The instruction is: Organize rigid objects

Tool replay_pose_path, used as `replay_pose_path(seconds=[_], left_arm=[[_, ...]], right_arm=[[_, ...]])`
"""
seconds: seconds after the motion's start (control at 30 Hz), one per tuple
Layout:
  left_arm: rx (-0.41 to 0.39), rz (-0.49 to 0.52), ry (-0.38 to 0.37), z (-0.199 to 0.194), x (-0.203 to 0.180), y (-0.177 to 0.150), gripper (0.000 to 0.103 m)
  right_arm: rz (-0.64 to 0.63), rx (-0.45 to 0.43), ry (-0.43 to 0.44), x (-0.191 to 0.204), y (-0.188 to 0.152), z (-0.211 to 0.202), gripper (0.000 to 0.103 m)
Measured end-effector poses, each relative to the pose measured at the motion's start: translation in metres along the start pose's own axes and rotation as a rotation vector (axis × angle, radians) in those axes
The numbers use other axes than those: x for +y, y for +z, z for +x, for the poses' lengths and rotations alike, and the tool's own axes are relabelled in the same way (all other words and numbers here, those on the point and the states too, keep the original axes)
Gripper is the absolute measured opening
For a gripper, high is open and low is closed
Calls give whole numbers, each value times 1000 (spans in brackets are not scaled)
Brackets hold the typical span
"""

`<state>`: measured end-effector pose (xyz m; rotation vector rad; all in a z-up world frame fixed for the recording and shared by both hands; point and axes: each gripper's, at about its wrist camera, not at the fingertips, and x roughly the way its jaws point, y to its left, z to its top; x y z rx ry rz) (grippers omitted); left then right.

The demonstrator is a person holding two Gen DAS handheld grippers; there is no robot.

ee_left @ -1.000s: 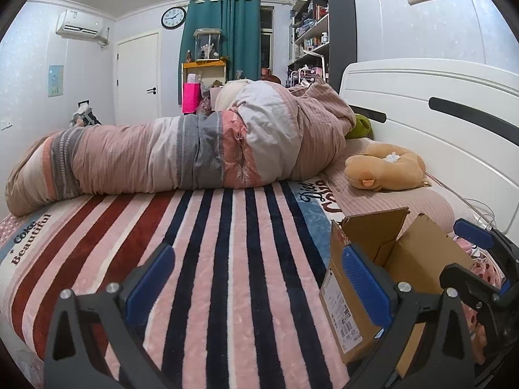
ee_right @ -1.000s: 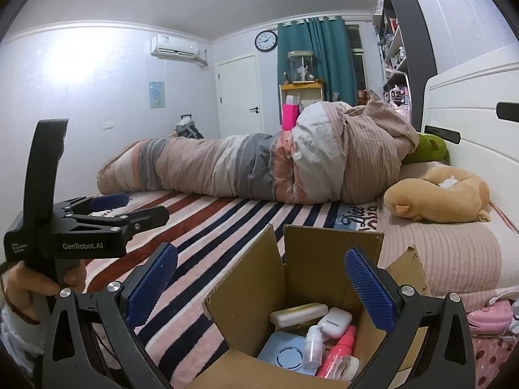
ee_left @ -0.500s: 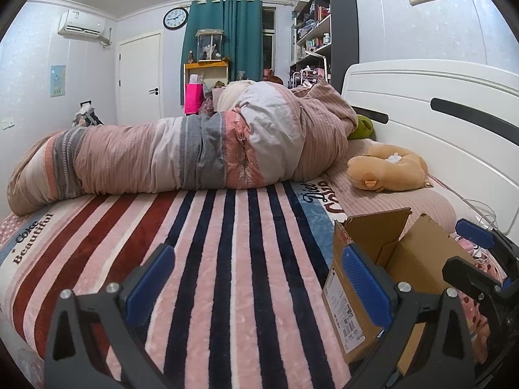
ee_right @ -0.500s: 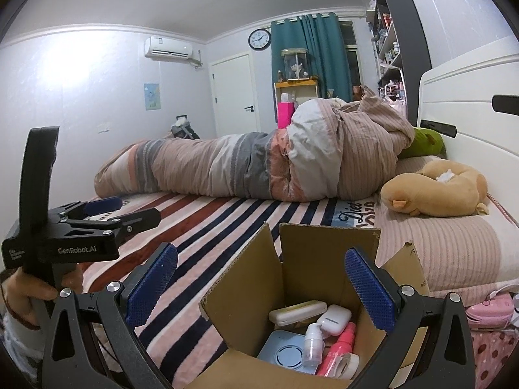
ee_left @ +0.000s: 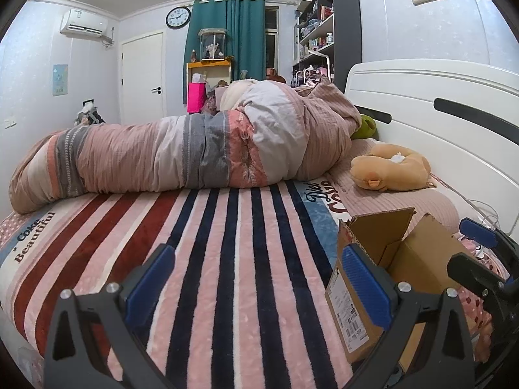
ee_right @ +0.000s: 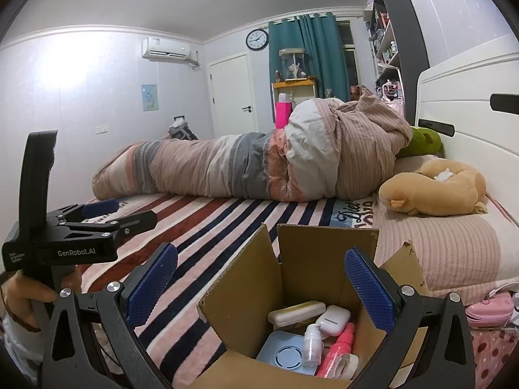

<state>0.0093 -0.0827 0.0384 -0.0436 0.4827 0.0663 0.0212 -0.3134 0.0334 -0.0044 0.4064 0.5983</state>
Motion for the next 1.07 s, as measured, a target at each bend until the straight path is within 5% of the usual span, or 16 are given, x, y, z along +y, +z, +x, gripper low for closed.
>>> replay_pose_path(seconds=[1.07], left_arm=[[-2,-6,3,-2,-3,0,102]], right_arm=[[18,6,-14,9,-3,1,103]])
